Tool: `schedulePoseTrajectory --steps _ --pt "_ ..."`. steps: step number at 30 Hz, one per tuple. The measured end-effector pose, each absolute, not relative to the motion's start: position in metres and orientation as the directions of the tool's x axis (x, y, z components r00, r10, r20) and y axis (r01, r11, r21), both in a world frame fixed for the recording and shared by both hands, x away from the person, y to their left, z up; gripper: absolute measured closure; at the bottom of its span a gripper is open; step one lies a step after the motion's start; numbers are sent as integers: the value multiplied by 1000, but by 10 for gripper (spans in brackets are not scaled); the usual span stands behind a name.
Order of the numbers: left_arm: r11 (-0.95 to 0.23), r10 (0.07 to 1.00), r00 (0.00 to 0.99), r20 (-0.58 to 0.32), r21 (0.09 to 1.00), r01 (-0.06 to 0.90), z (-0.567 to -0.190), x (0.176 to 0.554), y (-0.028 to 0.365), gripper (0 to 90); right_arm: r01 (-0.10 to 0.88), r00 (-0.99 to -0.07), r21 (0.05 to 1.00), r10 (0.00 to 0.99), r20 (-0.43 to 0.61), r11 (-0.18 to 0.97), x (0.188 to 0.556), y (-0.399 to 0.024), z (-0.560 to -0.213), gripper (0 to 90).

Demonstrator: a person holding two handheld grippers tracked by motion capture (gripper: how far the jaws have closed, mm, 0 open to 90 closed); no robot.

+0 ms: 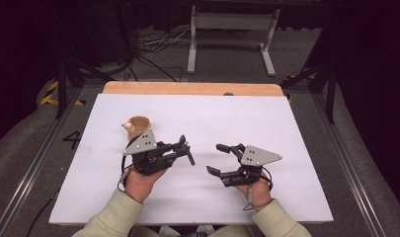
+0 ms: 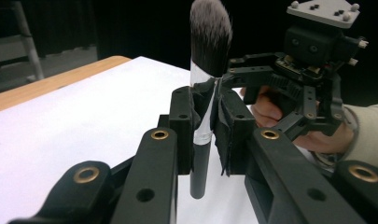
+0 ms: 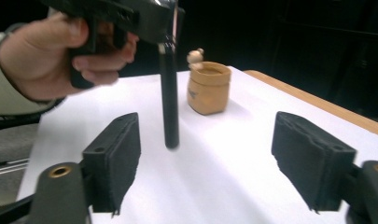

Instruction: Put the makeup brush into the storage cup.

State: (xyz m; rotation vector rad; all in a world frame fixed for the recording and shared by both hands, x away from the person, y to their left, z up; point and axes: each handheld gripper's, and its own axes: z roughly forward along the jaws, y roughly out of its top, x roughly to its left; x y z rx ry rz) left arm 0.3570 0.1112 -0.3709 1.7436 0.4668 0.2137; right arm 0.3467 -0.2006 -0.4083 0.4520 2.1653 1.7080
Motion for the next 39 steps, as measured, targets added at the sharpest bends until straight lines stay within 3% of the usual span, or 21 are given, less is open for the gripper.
schedulePoseTrajectory --steps 39 --pt "-149 653 752 -83 961 235 -336 404 163 781 148 -772 960 634 -38 239 362 -252 -420 7"
